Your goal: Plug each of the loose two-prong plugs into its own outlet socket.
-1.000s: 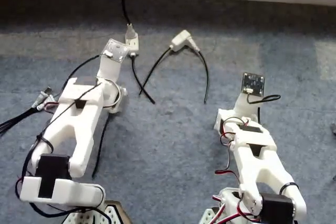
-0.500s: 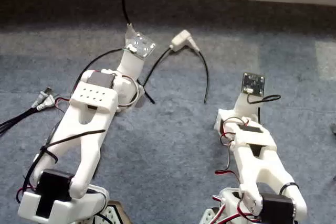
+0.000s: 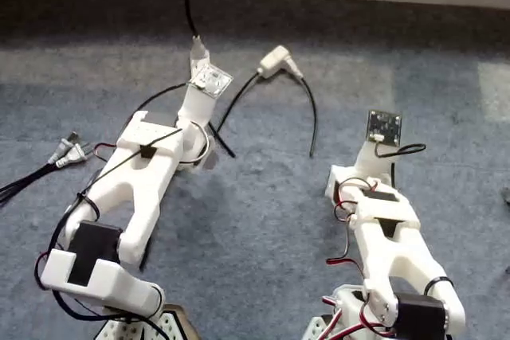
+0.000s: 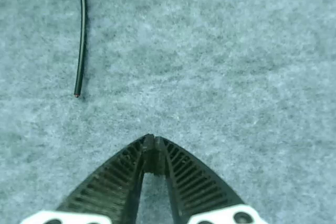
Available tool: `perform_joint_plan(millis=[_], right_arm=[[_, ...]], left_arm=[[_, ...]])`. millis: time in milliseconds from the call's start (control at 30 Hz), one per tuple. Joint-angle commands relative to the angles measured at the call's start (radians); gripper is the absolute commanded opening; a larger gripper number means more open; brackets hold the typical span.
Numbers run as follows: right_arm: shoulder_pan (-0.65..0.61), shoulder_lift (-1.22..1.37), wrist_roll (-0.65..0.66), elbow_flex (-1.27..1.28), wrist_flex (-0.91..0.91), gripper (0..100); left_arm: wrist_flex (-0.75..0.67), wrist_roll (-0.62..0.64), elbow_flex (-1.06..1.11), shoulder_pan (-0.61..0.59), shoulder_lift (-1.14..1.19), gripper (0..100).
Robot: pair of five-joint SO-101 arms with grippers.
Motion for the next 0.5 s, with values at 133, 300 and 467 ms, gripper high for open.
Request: perform_joint_plan(millis=[133, 300, 467], right_arm=[[-0.008, -0.004, 0.011, -0.048, -0.002, 0.8], [-0.008, -0.004, 0.011, -0.048, -0.002, 0.8], [-0.008, -0.004, 0.011, -0.048, -0.002, 0.8]], left_arm=[[-0.011, 0.011, -0.019, -0.012, -0.002, 22], [-0.011, 0.011, -0.018, -0.007, -0.001, 22], [0.014, 0.011, -0.038, 0.004, -0.038, 22]])
